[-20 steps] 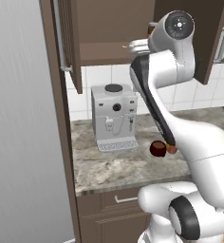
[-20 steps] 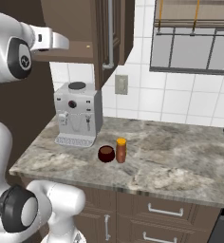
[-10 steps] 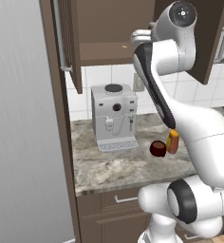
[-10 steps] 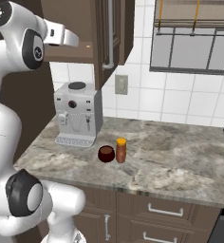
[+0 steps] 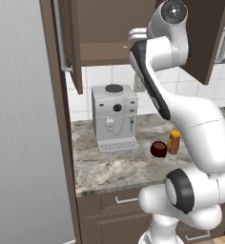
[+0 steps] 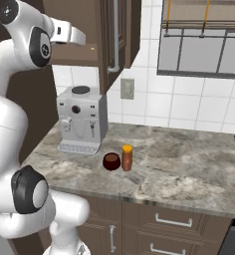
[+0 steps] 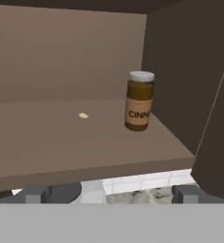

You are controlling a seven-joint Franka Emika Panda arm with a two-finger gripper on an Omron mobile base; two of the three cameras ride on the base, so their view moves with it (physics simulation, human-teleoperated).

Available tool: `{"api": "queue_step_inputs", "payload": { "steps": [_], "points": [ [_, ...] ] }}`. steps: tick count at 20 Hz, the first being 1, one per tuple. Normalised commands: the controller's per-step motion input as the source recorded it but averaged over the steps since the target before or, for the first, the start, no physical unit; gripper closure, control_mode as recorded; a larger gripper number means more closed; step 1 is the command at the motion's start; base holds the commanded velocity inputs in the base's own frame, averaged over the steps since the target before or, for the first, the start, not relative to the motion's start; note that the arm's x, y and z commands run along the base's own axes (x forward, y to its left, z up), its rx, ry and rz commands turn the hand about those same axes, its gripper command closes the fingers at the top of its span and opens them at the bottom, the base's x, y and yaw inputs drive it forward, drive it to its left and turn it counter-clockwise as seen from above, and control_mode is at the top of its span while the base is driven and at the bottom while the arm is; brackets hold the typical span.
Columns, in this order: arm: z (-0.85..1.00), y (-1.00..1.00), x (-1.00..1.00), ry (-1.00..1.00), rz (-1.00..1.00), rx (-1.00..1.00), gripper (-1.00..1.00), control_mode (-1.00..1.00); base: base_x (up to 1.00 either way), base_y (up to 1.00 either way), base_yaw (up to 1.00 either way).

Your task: Pick the cinnamon and honey bottle from the cabinet and place them next to the mug.

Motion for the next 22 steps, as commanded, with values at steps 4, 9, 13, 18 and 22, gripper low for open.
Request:
{"api": "queue_step_inputs", "payload": {
  "steps": [4,9,13,18,22],
  "points": [
    [0.00,-0.26,0.35,0.00,0.00,-0.01,-1.00,-1.00,0.00,0.00,0.00],
    [0.00,-0.33,0.32,0.00,-0.01,0.00,-1.00,-1.00,0.00,0.00,0.00],
    [0.00,-0.16,0.11,0.00,-0.11,0.00,-1.00,-1.00,0.00,0.00,0.00],
    [0.00,0.00,0.01,0.00,-0.16,0.00,-1.00,-1.00,0.00,0.00,0.00],
    [0.00,0.00,0.08,0.00,-0.14,0.00,-1.00,-1.00,0.00,0.00,0.00]
  ]
}}
